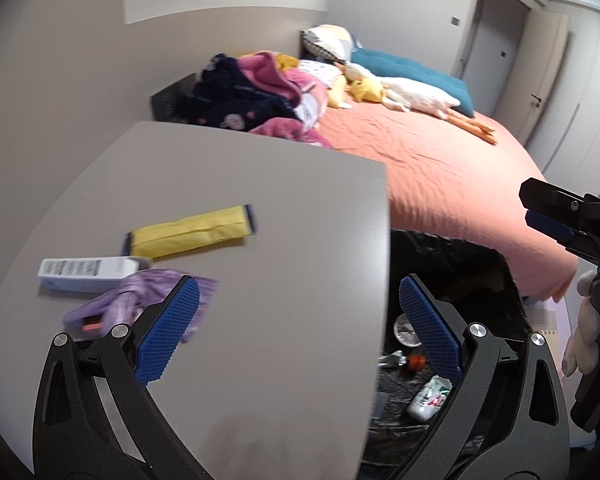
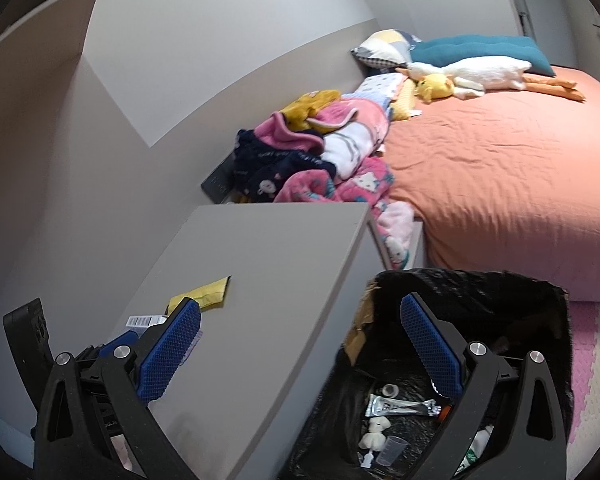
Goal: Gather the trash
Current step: 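Move both open tools back over the table trash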
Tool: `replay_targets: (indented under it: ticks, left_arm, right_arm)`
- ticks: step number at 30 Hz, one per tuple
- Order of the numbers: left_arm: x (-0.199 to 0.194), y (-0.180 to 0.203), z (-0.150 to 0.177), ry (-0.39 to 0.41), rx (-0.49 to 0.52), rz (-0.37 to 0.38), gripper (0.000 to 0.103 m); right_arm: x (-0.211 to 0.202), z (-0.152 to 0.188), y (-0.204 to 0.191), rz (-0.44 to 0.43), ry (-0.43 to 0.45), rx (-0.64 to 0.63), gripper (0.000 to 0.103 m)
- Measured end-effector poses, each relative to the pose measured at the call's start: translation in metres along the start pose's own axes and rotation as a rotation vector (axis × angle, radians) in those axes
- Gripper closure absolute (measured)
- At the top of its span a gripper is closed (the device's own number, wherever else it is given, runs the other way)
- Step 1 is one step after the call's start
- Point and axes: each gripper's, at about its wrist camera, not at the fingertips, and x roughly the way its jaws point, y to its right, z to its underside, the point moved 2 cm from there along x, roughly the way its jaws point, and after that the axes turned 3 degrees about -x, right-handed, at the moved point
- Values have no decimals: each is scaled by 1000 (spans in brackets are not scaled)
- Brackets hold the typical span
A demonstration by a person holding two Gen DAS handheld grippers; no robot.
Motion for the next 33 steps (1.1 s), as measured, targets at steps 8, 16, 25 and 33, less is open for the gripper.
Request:
replay_targets:
  ticks: [8,16,25,33]
  left_arm:
    - [-7,-44,7,3,-56,-73,7]
    - [-2,-85,12,-7,-115,-136,7]
    - [14,-111,17,-40,-148,-170,7]
    - [31,-124,16,-54,-152,-171,7]
  right_arm:
    - [34,2,-36,10,-28,-112,3]
    - [76,8,-72,0,-91,-247,3]
    - [119,14,-104,-25,-160,-334,3]
    - [155,18,-122,-11,-209,-407,3]
